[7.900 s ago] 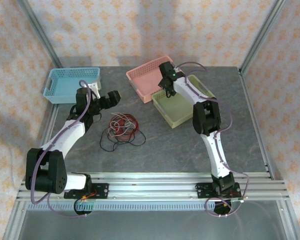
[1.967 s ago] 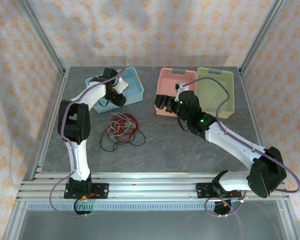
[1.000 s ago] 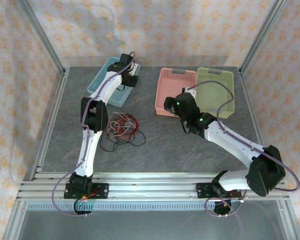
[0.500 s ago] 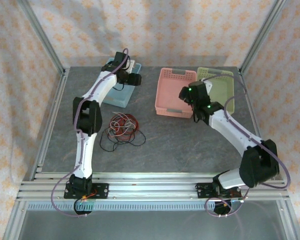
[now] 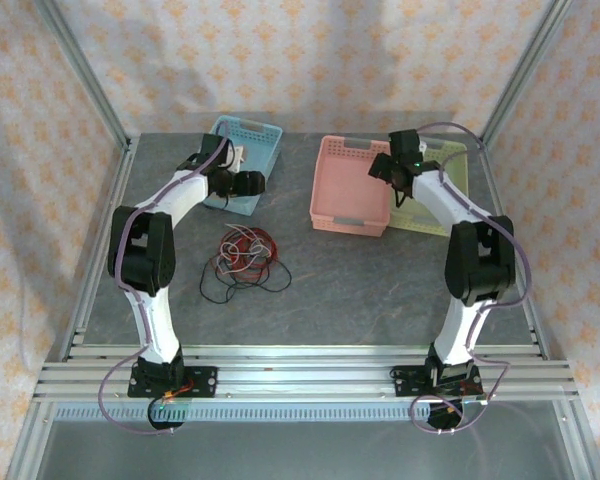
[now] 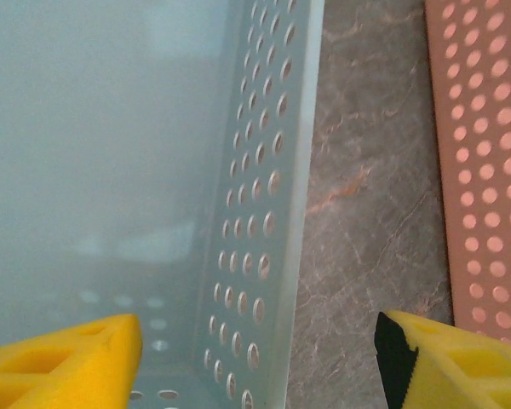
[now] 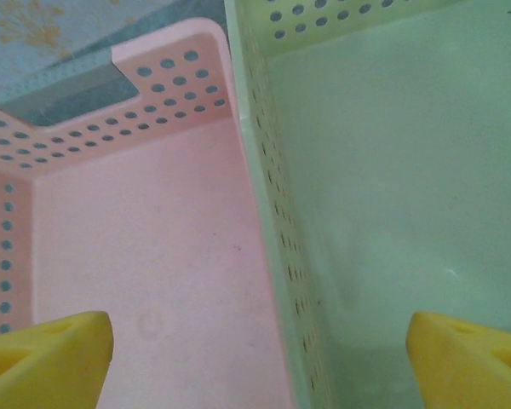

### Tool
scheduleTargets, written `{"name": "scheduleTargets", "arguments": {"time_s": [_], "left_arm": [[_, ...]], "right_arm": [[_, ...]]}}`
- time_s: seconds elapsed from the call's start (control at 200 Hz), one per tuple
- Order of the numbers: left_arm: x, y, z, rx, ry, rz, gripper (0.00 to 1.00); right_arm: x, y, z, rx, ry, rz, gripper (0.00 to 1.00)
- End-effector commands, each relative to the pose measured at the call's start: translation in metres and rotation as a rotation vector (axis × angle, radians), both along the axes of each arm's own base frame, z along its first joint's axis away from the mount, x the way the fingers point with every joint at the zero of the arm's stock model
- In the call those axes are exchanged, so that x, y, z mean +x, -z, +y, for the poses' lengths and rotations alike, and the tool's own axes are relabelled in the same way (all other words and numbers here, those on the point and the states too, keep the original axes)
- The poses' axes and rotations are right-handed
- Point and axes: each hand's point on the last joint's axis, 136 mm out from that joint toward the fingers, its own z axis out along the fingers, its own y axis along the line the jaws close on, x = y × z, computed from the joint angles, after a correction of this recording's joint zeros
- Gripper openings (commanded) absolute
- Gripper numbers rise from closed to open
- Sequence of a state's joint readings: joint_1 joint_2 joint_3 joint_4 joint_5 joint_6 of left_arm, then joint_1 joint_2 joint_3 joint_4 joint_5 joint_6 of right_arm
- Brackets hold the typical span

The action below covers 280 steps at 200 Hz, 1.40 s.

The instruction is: Untangle the cables

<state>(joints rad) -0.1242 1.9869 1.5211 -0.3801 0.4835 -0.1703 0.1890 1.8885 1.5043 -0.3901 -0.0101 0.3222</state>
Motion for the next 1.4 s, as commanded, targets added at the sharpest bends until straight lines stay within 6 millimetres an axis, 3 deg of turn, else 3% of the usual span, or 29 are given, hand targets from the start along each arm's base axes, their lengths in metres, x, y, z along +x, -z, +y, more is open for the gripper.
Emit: {"name": "scheduleTargets", "arguments": {"time_s": [0.0, 0.255, 0.471, 0.591, 0.911, 1.016, 1.186, 1.397], "left_arm": [[0.013, -0.01, -0.011, -0.068, 0.012, -0.053, 0.75], [0.023, -0.01, -0.041, -0.121, 0.109, -0.061, 0.75], [0.028, -0.01, -0.073, -0.167, 0.196, -0.052, 0.76], [0.024, -0.015, -0.095, -0.193, 0.248, -0.06, 0.76], [0.001, -0.023, -0.127, -0.272, 0.334, -0.056, 0.75], [-0.006, -0.03, -0.136, -0.299, 0.363, -0.074, 0.75], [-0.011, -0.025, -0.142, -0.316, 0.387, -0.057, 0.75], [-0.023, -0.029, -0.157, -0.335, 0.456, -0.062, 0.76]], "right_arm": [[0.008, 0.004, -0.006, -0.04, -0.012, 0.039, 0.88], [0.029, 0.033, -0.011, -0.065, -0.01, 0.127, 0.82], [0.03, 0.036, 0.003, -0.01, -0.066, 0.141, 0.69], [0.022, 0.039, 0.004, -0.002, -0.082, 0.167, 0.69], [-0.002, 0.042, 0.007, 0.001, -0.135, 0.206, 0.65], [-0.001, 0.043, 0.008, -0.005, -0.143, 0.207, 0.62], [0.006, 0.044, 0.011, 0.0, -0.162, 0.199, 0.56], [0.02, 0.043, 0.02, 0.009, -0.21, 0.167, 0.43]]}}
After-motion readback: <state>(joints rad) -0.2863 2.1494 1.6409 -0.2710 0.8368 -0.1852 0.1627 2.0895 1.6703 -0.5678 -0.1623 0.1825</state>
